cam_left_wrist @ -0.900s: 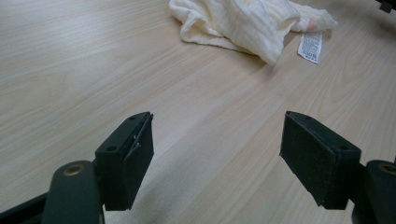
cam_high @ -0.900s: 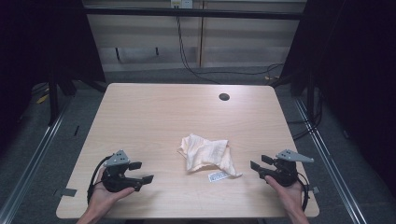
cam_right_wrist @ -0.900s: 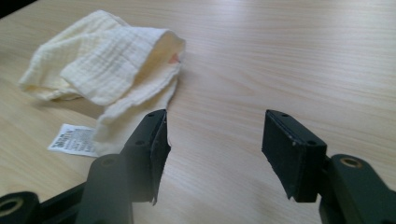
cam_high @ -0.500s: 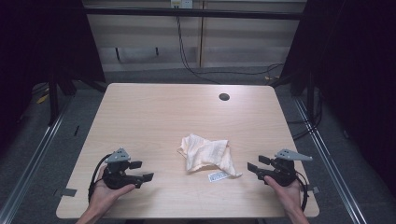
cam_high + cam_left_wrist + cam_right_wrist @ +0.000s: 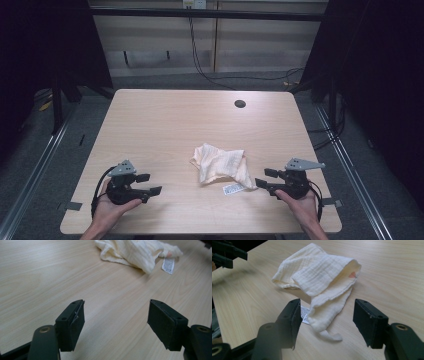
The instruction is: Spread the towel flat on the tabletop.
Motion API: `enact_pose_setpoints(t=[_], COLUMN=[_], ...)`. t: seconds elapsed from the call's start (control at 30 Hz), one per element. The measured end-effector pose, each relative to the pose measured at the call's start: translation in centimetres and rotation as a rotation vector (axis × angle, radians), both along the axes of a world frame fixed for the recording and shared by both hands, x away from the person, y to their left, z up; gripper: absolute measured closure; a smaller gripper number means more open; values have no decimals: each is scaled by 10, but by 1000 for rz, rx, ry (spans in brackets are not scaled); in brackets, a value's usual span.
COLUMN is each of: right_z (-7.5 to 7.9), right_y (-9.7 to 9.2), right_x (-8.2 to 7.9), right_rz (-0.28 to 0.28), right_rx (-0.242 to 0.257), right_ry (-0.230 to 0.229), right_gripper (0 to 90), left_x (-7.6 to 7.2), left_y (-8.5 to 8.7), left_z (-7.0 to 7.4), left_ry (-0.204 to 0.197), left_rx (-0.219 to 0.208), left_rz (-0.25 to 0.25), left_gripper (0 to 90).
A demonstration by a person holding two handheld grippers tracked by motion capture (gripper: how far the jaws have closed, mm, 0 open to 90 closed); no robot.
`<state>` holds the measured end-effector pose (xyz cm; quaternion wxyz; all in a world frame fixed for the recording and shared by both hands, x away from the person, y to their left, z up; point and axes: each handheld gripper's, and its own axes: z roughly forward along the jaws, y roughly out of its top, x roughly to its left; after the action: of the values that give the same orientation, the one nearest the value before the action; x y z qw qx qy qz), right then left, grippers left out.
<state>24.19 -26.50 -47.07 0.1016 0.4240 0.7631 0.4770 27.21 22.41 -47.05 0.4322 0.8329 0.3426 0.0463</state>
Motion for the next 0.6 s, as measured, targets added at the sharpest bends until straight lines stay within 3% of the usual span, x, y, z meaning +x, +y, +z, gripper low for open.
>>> enact_pose_setpoints(t=[0.13, 0.3, 0.47, 0.6], right_z=[4, 14, 23, 28], right_y=[1, 13, 24, 28], right_x=[13, 25, 33, 45], right_rz=[6, 92, 119, 122], right_rx=[0, 4, -8, -5], right_ry=[-7, -5, -16, -17], right_gripper=[376, 435, 444, 393], left_x=[1, 2, 3, 4], left_y=[-3, -2, -1, 0], left_z=[-1, -1, -1, -1], left_ry=[1, -10, -14, -20], left_rx=[8, 8, 9, 8], left_rz=[-3, 2, 5, 7], left_gripper=[291, 296, 305, 308])
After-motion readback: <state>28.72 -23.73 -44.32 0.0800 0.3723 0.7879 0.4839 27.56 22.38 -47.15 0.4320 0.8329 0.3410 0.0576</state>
